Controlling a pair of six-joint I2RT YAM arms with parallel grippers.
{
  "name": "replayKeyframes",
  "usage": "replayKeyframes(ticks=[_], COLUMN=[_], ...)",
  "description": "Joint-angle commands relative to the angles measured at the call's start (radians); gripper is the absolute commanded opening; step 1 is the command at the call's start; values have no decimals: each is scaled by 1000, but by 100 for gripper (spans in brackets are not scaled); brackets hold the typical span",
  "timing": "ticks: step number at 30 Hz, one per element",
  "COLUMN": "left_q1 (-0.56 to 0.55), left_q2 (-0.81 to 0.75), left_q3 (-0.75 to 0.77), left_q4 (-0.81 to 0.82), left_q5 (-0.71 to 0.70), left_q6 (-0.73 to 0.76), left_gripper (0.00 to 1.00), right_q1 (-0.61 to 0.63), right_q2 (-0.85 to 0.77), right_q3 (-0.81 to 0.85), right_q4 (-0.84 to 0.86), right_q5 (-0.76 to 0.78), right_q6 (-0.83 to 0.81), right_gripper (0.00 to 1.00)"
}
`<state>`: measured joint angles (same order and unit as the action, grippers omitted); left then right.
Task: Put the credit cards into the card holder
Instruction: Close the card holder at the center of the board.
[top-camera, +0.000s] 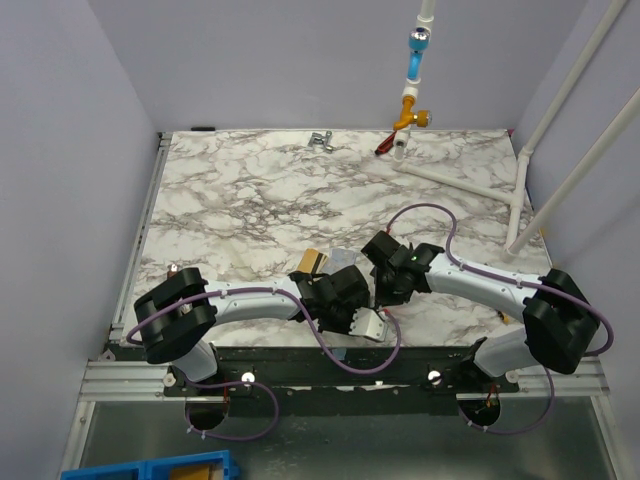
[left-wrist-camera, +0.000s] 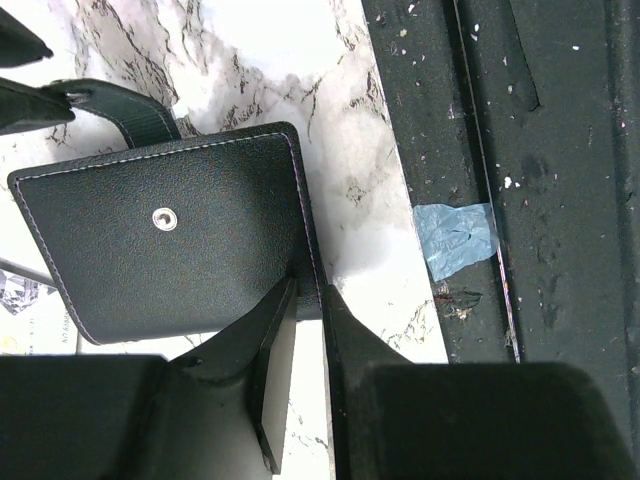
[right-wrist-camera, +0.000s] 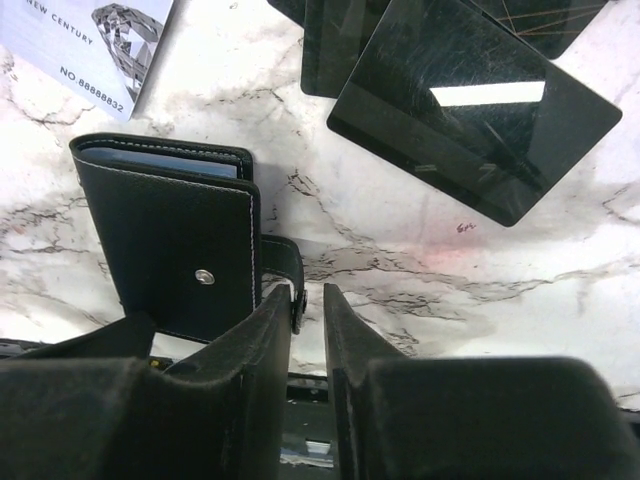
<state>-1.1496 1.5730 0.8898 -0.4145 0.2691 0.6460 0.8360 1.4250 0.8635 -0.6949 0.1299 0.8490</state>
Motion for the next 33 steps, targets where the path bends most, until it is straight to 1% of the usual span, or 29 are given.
replayKeyframes(ticks=[1, 5, 6, 11, 17, 33], left_q1=[-4, -4, -5, -4, -4, -5], left_q2=[14, 18, 18, 17, 21, 24], left_q3=[15, 18, 20, 26, 30, 31], left_q4=[-27, -27, -29, -37, -42, -51], left_q5=[-27, -31, -30, -31, -29, -24], left_q6=[-1, -3, -5, -6, -9, -6], left_gripper=[17, 17, 17, 17, 16, 15], right_q1=[-2, -1, -1, -1, 0, -1], right_q2=[-22, -31, -31, -52, -17, 55], right_q3=[2, -1, -1, -13, -49, -38], right_q4=[11, 2, 2, 40, 153, 211], right_q5=[29, 34, 33, -12, -162, -171], right_q6=[25, 31, 33, 42, 46, 40], right_gripper=[19, 2, 1, 1, 1, 1])
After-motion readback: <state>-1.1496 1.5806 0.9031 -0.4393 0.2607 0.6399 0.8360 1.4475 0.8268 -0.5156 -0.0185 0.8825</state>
